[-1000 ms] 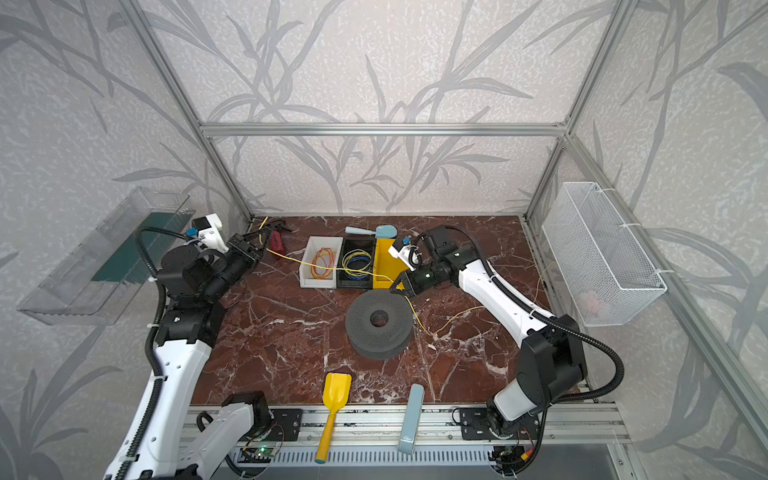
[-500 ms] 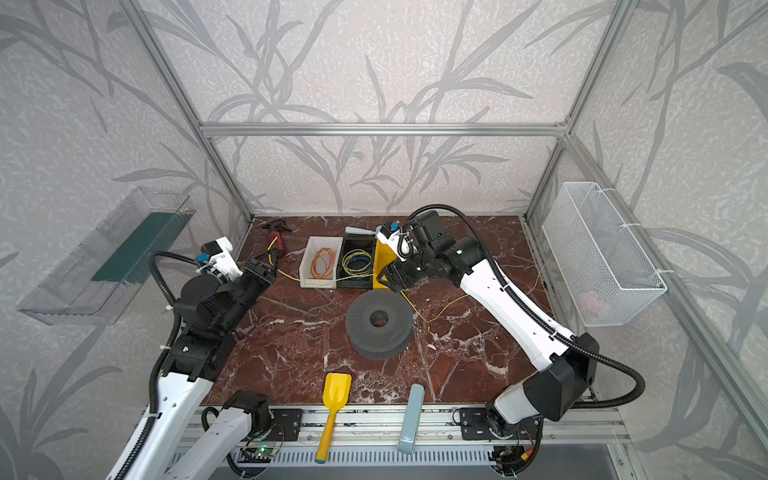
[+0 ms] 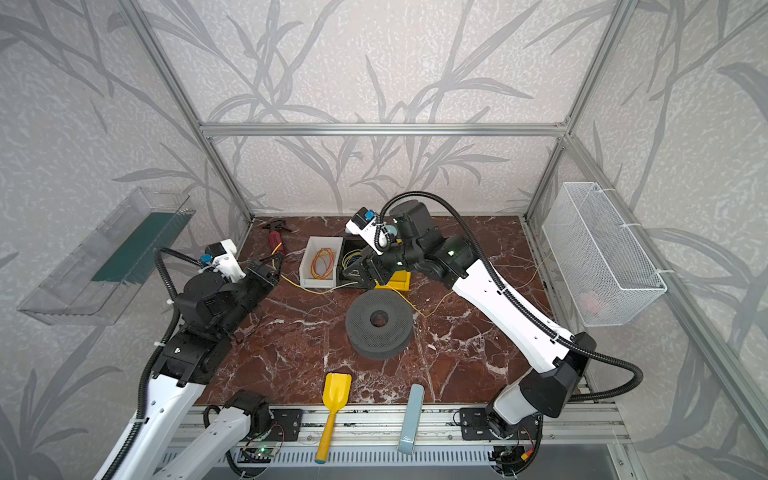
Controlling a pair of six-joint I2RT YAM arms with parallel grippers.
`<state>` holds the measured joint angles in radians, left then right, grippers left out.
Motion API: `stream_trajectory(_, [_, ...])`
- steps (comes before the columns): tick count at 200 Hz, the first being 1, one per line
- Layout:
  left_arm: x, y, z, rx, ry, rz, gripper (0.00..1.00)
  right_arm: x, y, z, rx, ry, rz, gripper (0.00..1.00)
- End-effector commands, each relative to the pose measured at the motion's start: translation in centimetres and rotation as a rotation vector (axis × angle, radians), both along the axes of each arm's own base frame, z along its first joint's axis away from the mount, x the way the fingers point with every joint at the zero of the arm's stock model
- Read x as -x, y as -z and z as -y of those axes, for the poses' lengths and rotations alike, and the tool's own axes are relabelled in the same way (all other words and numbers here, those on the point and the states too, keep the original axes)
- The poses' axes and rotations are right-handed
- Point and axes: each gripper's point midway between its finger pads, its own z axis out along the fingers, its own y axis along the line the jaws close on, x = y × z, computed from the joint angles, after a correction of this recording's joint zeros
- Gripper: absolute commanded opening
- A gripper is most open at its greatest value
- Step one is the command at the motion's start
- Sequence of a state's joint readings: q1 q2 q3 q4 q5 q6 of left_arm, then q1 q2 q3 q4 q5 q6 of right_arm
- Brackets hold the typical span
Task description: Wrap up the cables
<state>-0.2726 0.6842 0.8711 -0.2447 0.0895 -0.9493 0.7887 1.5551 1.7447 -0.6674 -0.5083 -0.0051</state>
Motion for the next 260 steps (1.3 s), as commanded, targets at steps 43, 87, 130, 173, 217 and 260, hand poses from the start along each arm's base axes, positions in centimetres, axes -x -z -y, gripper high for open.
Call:
stream_trajectory(43, [1.2, 1.8, 2.5, 0.069, 0.091, -0.09, 0.0, 3.6, 3.9, -8.7, -0.039, -0.239, -0.035, 0.78])
stream_trajectory(87, [1.7, 2.6, 3.2, 0.062, 0.123, -0.117, 0.0, 3.5, 6.9, -10.3, -0.039, -0.245, -0.067, 0.77])
stream_trajectory(130, [1.4, 3.6, 3.7, 0.079, 0.135, -0.128, 0.0, 3.7, 9.0, -10.3, -0.019, -0.233, -0.079, 0.48])
stream_trajectory(173, [1.0, 5.0, 4.1, 0.082, 0.147, -0.164, 0.0, 4.2, 9.8, -9.8, -0.024, -0.223, -0.067, 0.09])
stream_trajectory(217, [1.1, 6.1, 4.0, 0.078, 0.138, -0.192, 0.0, 4.3, 11.4, -9.0, 0.011, -0.192, -0.067, 0.0])
stream_trajectory(260, [1.8, 6.2, 2.0, -0.063, 0.068, -0.208, 0.51, 3.8, 11.2, -7.1, 0.035, -0.116, -0.071, 0.0])
